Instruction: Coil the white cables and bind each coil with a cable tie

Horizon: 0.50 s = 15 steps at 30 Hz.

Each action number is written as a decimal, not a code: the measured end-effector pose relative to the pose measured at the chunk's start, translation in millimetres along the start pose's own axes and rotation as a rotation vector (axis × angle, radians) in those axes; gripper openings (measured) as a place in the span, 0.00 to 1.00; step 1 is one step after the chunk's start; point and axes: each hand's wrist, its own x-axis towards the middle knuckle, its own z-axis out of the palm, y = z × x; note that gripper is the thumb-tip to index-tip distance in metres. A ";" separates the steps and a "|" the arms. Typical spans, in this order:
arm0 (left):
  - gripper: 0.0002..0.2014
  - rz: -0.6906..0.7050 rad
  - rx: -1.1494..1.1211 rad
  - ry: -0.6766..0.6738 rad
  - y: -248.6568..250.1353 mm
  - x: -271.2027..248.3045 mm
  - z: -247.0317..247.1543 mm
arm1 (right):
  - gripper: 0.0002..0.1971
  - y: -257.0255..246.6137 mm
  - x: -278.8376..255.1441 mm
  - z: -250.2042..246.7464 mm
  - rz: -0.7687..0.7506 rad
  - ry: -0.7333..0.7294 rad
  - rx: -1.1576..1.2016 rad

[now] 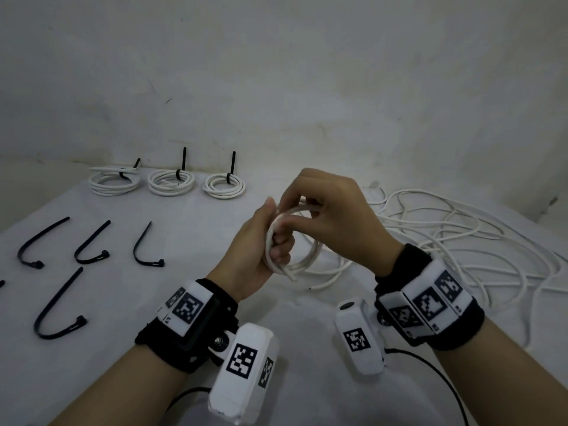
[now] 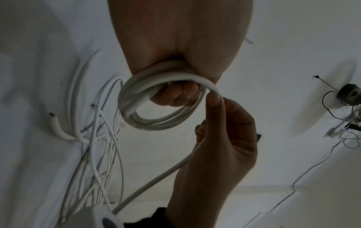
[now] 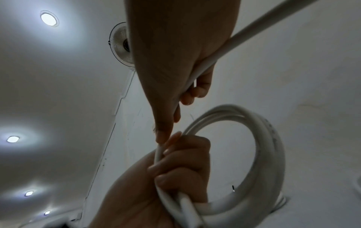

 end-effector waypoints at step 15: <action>0.19 -0.024 0.114 -0.002 10.3 -4.9 2.2 | 0.12 28.1 -6.1 13.1 0.110 0.076 0.002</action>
